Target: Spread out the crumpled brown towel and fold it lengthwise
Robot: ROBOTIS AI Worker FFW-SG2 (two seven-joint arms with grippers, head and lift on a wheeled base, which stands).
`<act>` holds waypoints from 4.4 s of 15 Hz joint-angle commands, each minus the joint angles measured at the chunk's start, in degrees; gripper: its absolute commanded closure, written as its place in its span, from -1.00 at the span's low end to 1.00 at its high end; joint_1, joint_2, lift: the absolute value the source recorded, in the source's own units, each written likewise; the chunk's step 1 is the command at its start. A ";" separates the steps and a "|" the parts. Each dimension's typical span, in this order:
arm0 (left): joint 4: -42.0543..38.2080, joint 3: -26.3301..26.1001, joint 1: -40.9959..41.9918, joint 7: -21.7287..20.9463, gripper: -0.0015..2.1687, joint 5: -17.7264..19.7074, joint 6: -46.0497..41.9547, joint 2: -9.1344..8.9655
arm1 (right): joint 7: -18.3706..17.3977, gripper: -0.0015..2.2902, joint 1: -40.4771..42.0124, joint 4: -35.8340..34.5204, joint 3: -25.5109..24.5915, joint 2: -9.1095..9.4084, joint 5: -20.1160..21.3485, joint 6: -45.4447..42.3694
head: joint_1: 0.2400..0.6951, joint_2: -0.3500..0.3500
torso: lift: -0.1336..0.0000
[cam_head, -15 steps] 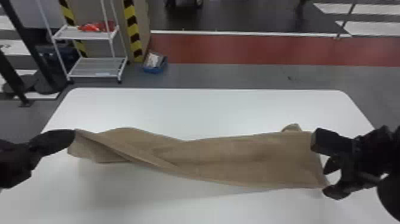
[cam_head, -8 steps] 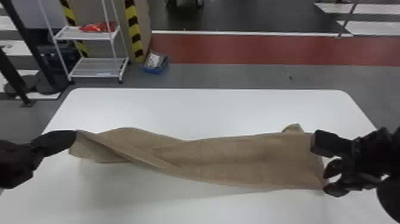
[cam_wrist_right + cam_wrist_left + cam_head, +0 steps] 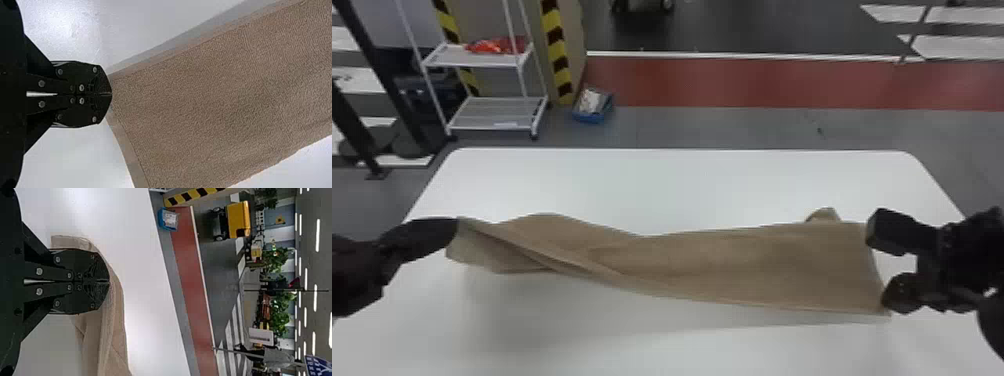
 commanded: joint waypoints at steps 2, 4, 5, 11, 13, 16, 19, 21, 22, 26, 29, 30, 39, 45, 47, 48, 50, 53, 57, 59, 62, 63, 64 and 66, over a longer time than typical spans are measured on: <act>0.08 -0.07 0.00 -0.01 0.23 0.01 -0.15 -0.08 | 0.98 -0.03 1.19 -1.89 -0.78 -0.09 -0.10 5.08 | 1.00 -0.09 | -0.80; -0.01 0.02 0.00 -0.01 0.23 0.10 -0.15 -0.08 | 0.98 -0.20 1.81 -3.21 -0.95 -0.18 -0.19 5.96 | 1.00 -0.10 | -0.80; -0.10 0.02 0.09 -0.01 0.23 0.10 -0.15 -0.08 | 0.98 -0.20 1.90 -3.38 -0.78 -0.18 -0.19 5.96 | 1.00 -0.10 | -0.80; -0.10 0.46 0.53 -0.27 0.23 0.19 -0.15 -0.08 | 0.98 -0.25 2.16 -3.74 0.80 -0.09 0.43 7.19 | 1.00 -0.06 | -0.80; -0.18 0.55 0.88 -0.36 0.23 0.27 -0.15 -0.08 | 0.98 -0.40 2.25 -3.82 1.33 -0.09 0.69 7.19 | 1.00 -0.06 | -0.80; -0.18 0.64 0.88 -0.45 0.23 0.27 -0.15 -0.08 | 0.98 -0.40 1.98 -3.65 1.95 -0.09 0.87 7.02 | 1.00 -0.05 | -0.80; -0.36 0.55 0.97 -0.54 0.23 0.27 -0.15 -0.08 | 0.98 -0.40 0.93 -2.33 2.74 0.53 1.04 6.84 | 1.00 -0.04 | -0.80; -0.36 0.64 1.05 -0.62 0.23 0.27 -0.15 -0.08 | 0.98 -0.19 -0.48 -1.28 3.79 0.62 1.13 6.84 | 1.00 -0.04 | -0.80; -0.36 0.72 1.23 -0.62 0.23 0.27 -0.15 -0.08 | 0.98 -0.08 -0.74 -0.92 3.88 0.79 1.13 6.67 | 1.00 -0.04 | -0.80; -0.45 0.81 1.23 -0.62 0.23 0.36 -0.15 0.01 | 0.98 0.18 -1.00 -0.57 3.88 0.97 1.13 6.14 | 1.00 -0.03 | -0.80; -0.45 0.72 1.23 -0.54 0.23 0.36 -0.51 0.01 | 0.98 -0.50 -0.65 -1.10 3.97 0.88 0.60 9.48 | 1.00 -0.03 | -0.80; -0.45 0.72 1.23 -0.54 0.23 0.36 -0.51 0.01 | 0.98 -0.53 -0.74 -1.36 3.97 0.88 0.52 9.48 | 1.00 -0.04 | -0.80; -0.45 1.16 1.58 -0.71 0.23 0.36 -0.86 0.01 | 0.98 -0.44 -1.27 -0.04 5.20 1.85 1.75 8.95 | 1.00 -0.02 | -0.80; -0.27 1.34 1.58 -0.62 0.23 0.45 -1.03 0.01 | 0.98 0.19 -1.88 0.22 3.79 2.20 0.43 7.37 | 1.00 0.00 | -0.80; -0.36 1.69 1.58 -0.62 0.23 0.63 -1.21 0.01 | 0.98 0.19 -1.79 -0.84 -1.57 3.16 -4.05 7.37 | 1.00 0.01 | -0.80; -0.36 1.87 1.67 -0.54 0.23 0.71 -1.21 0.01 | 0.98 0.19 -1.79 -1.80 -7.28 4.04 -8.98 7.37 | 1.00 0.01 | -0.80; -0.80 1.95 1.49 -0.89 0.24 0.71 -1.74 0.01 | 0.98 0.19 -2.06 -2.77 -19.06 5.89 -20.05 7.54 | 1.00 0.03 | -0.80; -2.03 1.95 1.14 -0.80 0.24 1.15 -1.39 -0.25 | 0.98 0.19 -2.94 -3.56 -28.64 10.90 -33.85 17.74 | 1.00 0.02 | -0.80; -1.77 0.55 -0.79 1.49 0.24 1.94 -0.68 -0.60 | -8.35 0.19 -3.99 -5.32 -28.64 17.32 -37.36 40.18 | 1.00 0.10 | -0.80; -1.24 0.11 -2.64 2.36 0.24 1.86 0.55 -0.51 | -19.34 0.19 -7.33 -4.79 -28.29 20.30 -38.33 40.18 | 1.00 0.10 | -0.80; -0.18 0.02 -5.71 2.72 0.24 1.68 3.19 0.01 | -25.49 0.19 -13.66 -1.63 -28.64 21.89 -38.15 40.18 | 1.00 0.06 | -0.80; 1.22 0.02 -7.21 2.89 0.24 1.50 3.54 0.10 | -26.19 0.19 -15.77 -0.22 -28.90 22.59 -38.33 40.18 | 1.00 0.06 | -0.80; 2.80 0.02 -9.14 3.59 0.24 1.50 4.06 0.28 | -26.89 0.19 -17.79 1.45 -28.99 23.38 -38.07 40.18 | 1.00 0.06 | -0.80; 6.85 -0.95 -13.45 5.18 0.24 1.42 6.35 0.72 | -27.07 0.19 -21.13 5.49 -29.08 24.43 -36.92 40.18 | 1.00 0.07 | -0.80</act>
